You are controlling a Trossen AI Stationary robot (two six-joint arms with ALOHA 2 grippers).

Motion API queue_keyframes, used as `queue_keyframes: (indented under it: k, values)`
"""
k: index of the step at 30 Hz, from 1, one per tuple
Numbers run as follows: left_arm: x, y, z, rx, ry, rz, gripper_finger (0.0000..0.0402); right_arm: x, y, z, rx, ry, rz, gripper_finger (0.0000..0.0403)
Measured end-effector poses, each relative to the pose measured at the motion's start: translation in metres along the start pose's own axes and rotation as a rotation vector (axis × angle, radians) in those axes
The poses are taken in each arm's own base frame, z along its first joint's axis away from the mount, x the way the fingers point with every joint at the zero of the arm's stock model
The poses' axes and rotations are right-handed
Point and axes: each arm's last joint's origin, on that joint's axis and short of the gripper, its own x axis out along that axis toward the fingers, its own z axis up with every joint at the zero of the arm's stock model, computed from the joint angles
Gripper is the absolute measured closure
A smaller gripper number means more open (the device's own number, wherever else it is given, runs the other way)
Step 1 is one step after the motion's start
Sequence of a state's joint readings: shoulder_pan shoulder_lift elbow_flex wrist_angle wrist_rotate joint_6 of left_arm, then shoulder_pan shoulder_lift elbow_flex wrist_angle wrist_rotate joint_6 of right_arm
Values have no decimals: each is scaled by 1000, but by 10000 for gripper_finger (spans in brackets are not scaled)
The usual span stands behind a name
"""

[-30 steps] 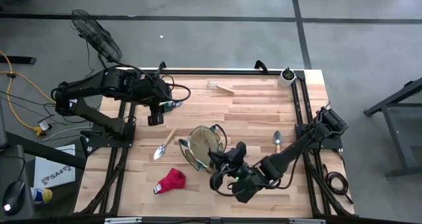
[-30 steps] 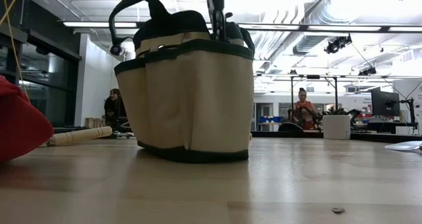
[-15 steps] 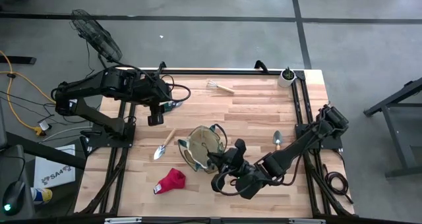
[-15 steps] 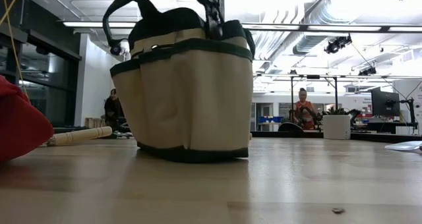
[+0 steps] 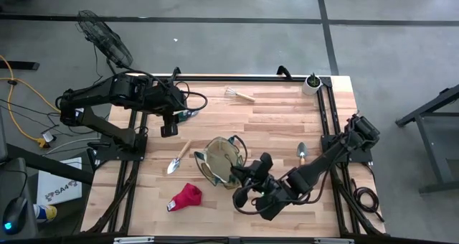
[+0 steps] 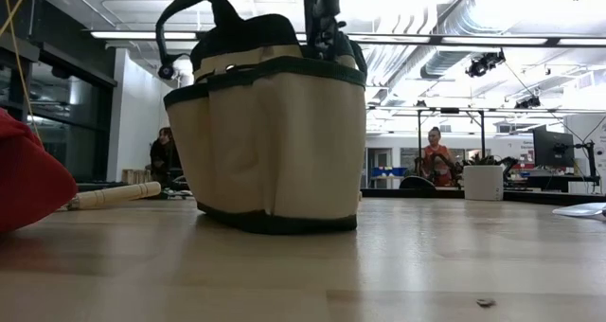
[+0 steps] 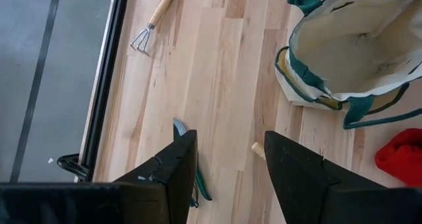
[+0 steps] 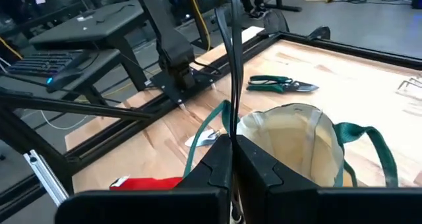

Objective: Pick & Place Garden tools in Gardening bag
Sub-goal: Put the right green shear scissors into the light brown gardening bag

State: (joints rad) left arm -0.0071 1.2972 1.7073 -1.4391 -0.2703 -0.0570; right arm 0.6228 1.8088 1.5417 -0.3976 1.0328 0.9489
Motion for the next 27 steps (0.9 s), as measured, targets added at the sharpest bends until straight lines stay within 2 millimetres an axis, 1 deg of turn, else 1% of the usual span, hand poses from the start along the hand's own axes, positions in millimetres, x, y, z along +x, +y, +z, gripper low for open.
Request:
queue_keyframes:
  k: [4, 10, 16, 21, 27]
  values:
    - [0, 0, 0, 0, 0, 0, 231, -1, 1, -1, -58, 37, 32, 399]
    - [0, 0, 0, 0, 0, 0, 231, 0, -1, -3, -91, 88, 47, 399]
    - [0, 0, 0, 0, 0, 0, 231, -1, -5, -4, -149, 114, 33, 399]
    - [0, 0, 0, 0, 0, -1, 231, 3, -12, 3, -211, 115, 1, 399]
    - [0, 0, 0, 7, 1, -17, 231, 20, -19, 18, -346, 200, 70, 399]
